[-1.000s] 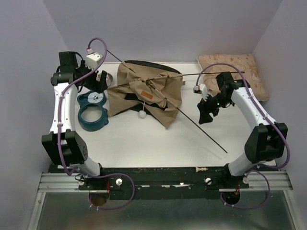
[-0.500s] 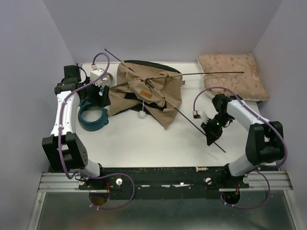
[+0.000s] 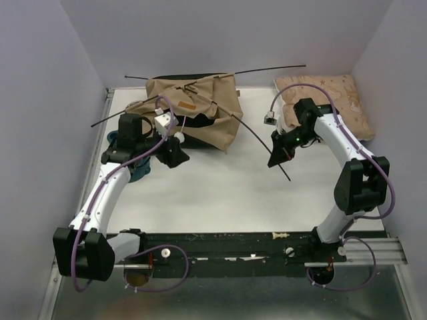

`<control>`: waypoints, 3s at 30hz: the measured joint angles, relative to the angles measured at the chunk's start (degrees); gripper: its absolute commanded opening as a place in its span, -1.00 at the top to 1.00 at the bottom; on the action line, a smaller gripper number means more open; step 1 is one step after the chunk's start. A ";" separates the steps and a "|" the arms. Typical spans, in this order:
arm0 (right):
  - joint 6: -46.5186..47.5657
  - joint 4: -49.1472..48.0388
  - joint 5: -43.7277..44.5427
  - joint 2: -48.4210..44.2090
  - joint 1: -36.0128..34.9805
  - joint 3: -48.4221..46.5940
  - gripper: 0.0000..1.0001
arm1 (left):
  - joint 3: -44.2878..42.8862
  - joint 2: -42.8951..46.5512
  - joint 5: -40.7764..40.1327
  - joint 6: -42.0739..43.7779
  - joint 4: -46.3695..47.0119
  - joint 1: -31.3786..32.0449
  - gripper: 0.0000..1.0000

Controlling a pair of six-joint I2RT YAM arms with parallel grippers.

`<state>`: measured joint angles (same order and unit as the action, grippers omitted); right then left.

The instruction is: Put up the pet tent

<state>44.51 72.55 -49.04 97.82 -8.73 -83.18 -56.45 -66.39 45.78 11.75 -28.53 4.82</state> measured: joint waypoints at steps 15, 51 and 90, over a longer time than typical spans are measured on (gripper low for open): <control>-13.00 -7.30 -8.57 -4.63 -4.87 -0.26 0.99 | -0.48 -7.08 -1.66 -15.54 23.34 14.21 -0.55; -59.25 -47.71 -13.62 -20.61 -13.46 16.20 0.99 | 23.96 4.35 -38.49 -14.75 53.18 31.32 -0.32; -64.48 -51.98 -14.12 -23.17 -13.84 19.26 0.99 | 21.24 -0.66 -42.75 -13.03 54.71 31.58 0.28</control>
<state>-19.97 20.58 -63.16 74.65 -22.57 -63.92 -35.20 -67.05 3.03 -1.28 26.17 36.40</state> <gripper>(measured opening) 0.045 0.405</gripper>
